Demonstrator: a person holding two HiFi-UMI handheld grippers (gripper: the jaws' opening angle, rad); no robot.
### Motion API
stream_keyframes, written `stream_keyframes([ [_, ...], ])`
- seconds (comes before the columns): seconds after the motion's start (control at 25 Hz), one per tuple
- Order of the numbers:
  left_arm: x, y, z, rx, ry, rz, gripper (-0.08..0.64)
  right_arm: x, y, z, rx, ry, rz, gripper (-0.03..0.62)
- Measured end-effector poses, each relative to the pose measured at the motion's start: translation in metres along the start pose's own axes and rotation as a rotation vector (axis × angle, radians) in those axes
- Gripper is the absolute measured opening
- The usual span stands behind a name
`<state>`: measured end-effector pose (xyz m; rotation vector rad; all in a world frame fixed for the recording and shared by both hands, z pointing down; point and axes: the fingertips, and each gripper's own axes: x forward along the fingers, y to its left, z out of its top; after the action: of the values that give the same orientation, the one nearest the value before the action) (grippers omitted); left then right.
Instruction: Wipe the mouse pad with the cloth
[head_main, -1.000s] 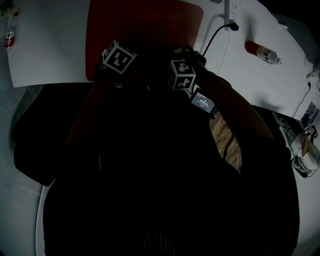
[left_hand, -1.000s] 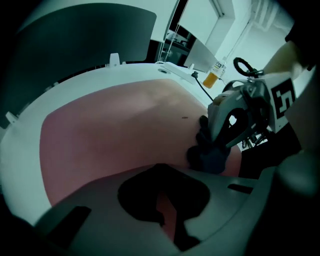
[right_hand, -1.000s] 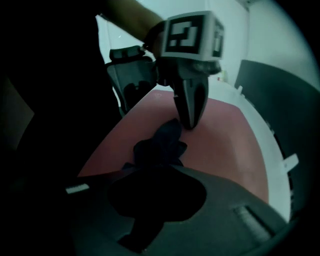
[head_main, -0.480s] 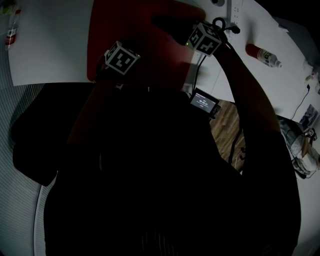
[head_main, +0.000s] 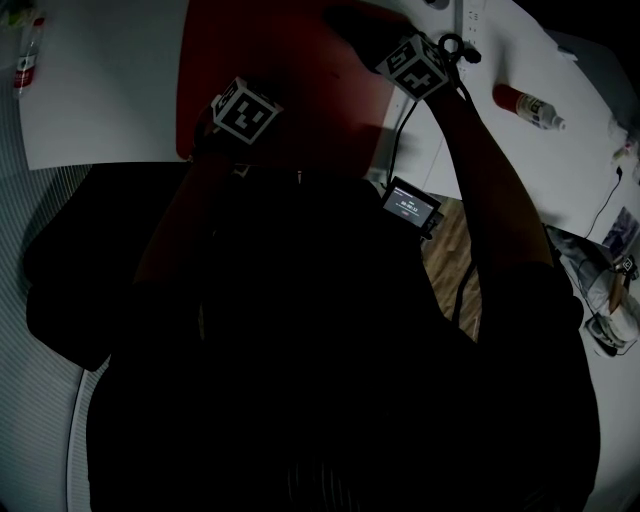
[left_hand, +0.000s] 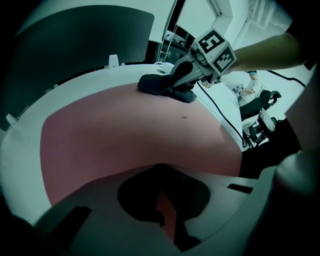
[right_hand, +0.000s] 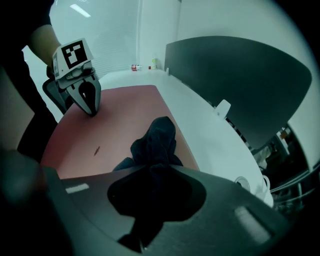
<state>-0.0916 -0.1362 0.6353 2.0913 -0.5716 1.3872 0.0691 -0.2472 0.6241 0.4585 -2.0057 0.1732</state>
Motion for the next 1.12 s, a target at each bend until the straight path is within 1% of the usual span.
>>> stream_keyframes([
  [0.08, 0.001, -0.001, 0.001, 0.005, -0.002, -0.001, 0.008, -0.002, 0.013, 0.0, 0.015, 0.008, 0.019, 0.035],
  [0.2, -0.001, 0.002, 0.001, -0.017, -0.011, 0.007, 0.008, -0.01, 0.066, 0.003, -0.007, 0.005, 0.124, 0.037],
  [0.32, -0.002, 0.002, 0.0, -0.043, -0.038, 0.029, 0.008, -0.016, 0.138, 0.003, -0.059, -0.019, 0.231, 0.037],
  [0.4, -0.001, 0.001, -0.001, -0.024, -0.038, 0.04, 0.008, -0.015, 0.186, 0.001, -0.112, -0.043, 0.31, 0.037],
  [0.44, 0.0, 0.001, -0.001, -0.007, -0.031, 0.042, 0.008, -0.013, 0.203, 0.002, -0.165, -0.058, 0.332, 0.037],
  [0.52, 0.0, 0.003, -0.001, 0.008, -0.017, 0.039, 0.008, -0.012, 0.218, 0.004, -0.292, -0.073, 0.362, 0.037],
  [0.6, 0.001, 0.002, -0.001, -0.008, -0.016, 0.028, 0.008, -0.014, 0.221, 0.004, -0.391, -0.069, 0.398, 0.038],
  [0.64, 0.001, 0.002, -0.001, -0.014, -0.018, 0.029, 0.008, -0.013, 0.217, 0.004, -0.413, -0.059, 0.4, 0.038],
  [0.68, 0.001, 0.002, 0.0, -0.014, -0.019, 0.037, 0.008, -0.01, 0.208, 0.004, -0.405, -0.043, 0.381, 0.038],
  [0.72, 0.001, 0.002, 0.0, -0.01, -0.018, 0.051, 0.008, -0.006, 0.192, 0.004, -0.365, -0.025, 0.344, 0.038],
  [0.84, 0.0, 0.003, 0.0, -0.006, -0.017, 0.097, 0.008, -0.006, 0.13, 0.002, -0.165, 0.032, 0.176, 0.038],
  [0.92, -0.001, 0.002, -0.001, -0.013, -0.027, 0.122, 0.008, -0.008, 0.099, -0.007, -0.088, 0.075, 0.074, 0.038],
  [1.0, -0.001, 0.004, -0.002, -0.045, -0.055, 0.138, 0.008, -0.007, 0.078, -0.018, -0.005, 0.089, 0.02, 0.038],
  [1.08, -0.001, 0.01, -0.005, -0.104, -0.096, 0.157, 0.008, -0.018, 0.063, -0.024, 0.168, 0.088, -0.001, 0.04],
  [1.12, -0.002, 0.013, -0.01, -0.148, -0.101, 0.162, 0.008, -0.027, 0.057, -0.023, 0.254, 0.062, -0.006, 0.04],
])
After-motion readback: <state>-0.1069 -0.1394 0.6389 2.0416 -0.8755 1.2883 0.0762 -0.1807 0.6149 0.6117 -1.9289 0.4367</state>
